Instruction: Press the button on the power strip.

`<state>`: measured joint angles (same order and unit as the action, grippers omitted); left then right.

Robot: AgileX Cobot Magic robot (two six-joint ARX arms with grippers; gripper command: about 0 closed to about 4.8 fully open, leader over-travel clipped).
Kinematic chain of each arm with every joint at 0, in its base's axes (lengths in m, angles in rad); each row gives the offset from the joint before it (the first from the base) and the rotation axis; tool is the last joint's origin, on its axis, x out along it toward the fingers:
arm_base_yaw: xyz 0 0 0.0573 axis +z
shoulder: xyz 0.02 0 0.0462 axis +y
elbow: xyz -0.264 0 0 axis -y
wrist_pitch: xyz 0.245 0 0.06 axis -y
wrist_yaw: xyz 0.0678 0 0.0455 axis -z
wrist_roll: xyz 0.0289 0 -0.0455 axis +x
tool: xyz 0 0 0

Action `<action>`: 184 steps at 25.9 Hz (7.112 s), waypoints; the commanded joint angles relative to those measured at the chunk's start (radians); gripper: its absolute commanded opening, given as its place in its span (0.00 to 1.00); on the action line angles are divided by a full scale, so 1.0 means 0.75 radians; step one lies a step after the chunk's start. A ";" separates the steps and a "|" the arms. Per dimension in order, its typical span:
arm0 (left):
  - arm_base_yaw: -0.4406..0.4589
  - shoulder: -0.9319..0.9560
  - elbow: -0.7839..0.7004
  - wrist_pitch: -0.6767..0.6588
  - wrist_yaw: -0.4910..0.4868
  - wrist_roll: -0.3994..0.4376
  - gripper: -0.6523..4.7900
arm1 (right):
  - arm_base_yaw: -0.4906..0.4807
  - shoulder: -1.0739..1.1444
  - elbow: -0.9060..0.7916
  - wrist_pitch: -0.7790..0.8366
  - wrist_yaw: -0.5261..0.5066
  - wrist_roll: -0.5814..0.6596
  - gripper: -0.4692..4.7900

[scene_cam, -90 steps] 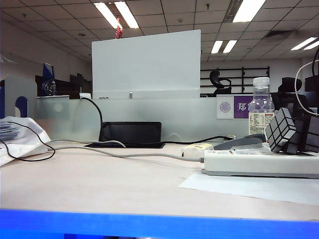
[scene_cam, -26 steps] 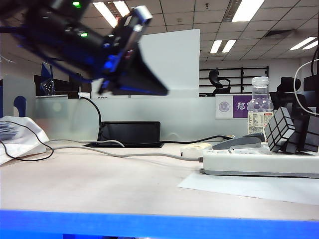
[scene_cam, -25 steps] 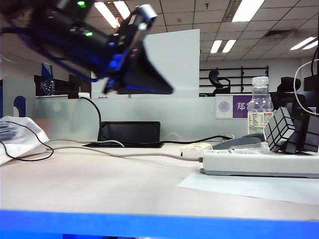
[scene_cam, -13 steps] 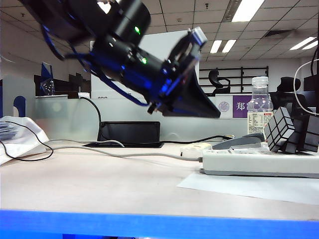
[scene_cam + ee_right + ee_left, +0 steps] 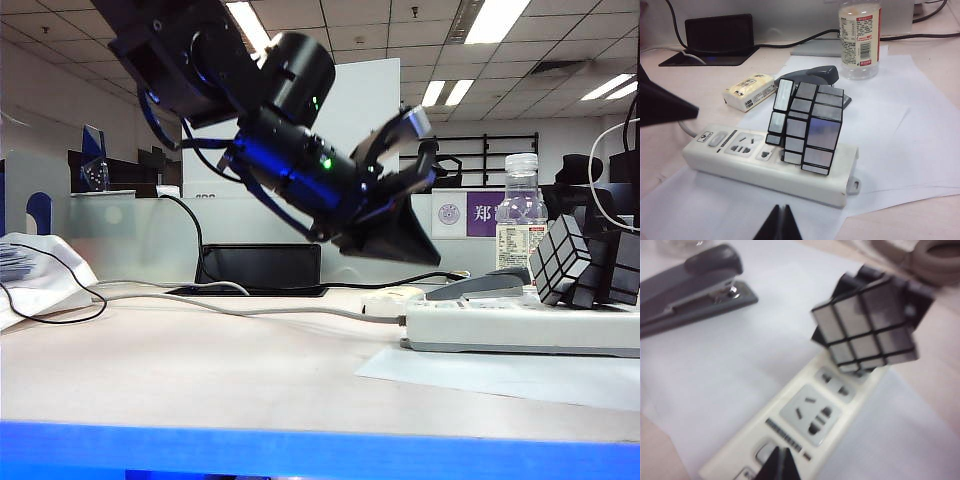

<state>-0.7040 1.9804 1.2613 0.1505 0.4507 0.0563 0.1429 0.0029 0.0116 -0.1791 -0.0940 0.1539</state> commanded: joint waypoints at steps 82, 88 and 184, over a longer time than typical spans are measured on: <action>-0.041 0.091 0.196 -0.091 -0.117 -0.017 0.11 | 0.001 -0.002 0.002 -0.016 0.018 0.004 0.09; -0.038 0.057 0.195 -0.132 -0.094 -0.040 0.11 | 0.001 -0.002 0.002 -0.016 0.019 0.003 0.09; -0.041 -2.638 -1.669 -0.307 -0.800 -0.240 0.11 | 0.003 -0.002 0.008 0.044 -0.092 0.005 0.09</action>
<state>-0.7349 0.0032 0.0082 -0.0929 -0.1539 -0.1394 0.1436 0.0029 0.0128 -0.1669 -0.1581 0.1562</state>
